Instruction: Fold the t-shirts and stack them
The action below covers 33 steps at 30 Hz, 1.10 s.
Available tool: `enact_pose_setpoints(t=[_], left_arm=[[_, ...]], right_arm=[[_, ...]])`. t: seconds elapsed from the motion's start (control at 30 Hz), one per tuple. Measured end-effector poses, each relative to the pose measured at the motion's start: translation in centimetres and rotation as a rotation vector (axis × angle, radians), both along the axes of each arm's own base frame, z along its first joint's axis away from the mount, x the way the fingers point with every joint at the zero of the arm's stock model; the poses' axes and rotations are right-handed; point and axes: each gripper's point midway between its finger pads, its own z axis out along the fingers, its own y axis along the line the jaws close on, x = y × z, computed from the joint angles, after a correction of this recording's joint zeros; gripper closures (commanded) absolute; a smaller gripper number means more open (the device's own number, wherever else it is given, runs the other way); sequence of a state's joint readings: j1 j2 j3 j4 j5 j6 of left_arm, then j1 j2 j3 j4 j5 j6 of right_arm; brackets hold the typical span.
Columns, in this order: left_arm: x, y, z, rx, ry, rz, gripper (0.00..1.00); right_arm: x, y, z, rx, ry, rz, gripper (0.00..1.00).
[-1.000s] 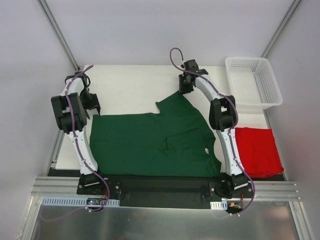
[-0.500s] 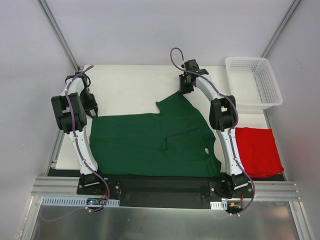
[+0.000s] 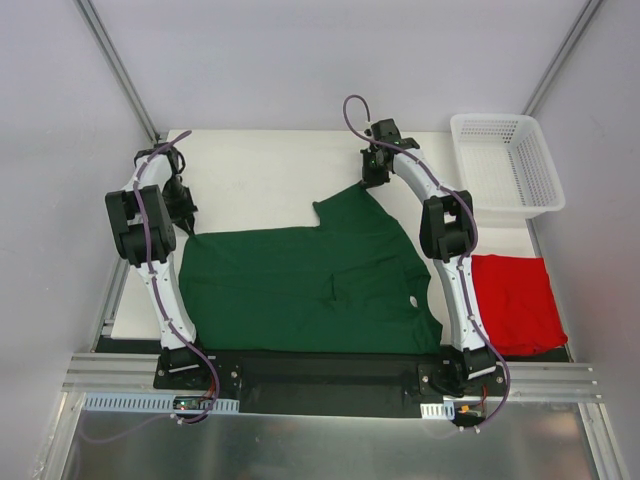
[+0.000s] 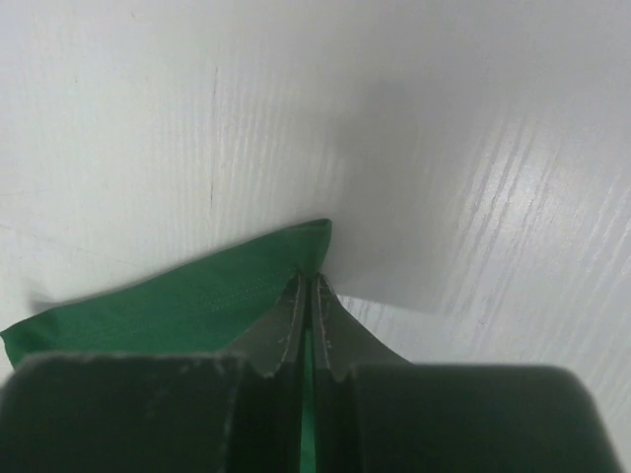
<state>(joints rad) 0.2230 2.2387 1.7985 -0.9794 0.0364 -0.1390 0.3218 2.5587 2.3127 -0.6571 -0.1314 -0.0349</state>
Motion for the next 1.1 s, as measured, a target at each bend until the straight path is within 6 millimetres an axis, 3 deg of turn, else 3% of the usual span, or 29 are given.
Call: enact_pose_setpoints(t=[0.33, 0.53, 0.73, 0.87, 1.1], left_arm=[[1.8, -1.0, 1.3, 0.047, -0.045, -0.038, 1.0], [3.6, -1.7, 2.7, 0.061, -0.104, -0.059, 1.0], [4.1, -1.6, 3.3, 0.065, -0.121, -0.058, 1.0], [4.0, -1.5, 3.3, 0.068, -0.12, -0.057, 1.0], [4.1, -1.5, 3.4, 0.069, -0.122, -0.055, 1.0]], right_arm=[[0.1, -0.2, 0.1, -0.01, -0.001, -0.008, 0.99], [0.3, -1.1, 0.2, -0.042, -0.006, -0.032, 0.99], [0.8, -2.3, 0.6, -0.067, -0.022, -0.061, 0.99], [1.1, -2.8, 2.0, -0.072, -0.046, -0.072, 0.99], [1.6, -2.9, 6.3, -0.055, -0.123, -0.07, 0.99]])
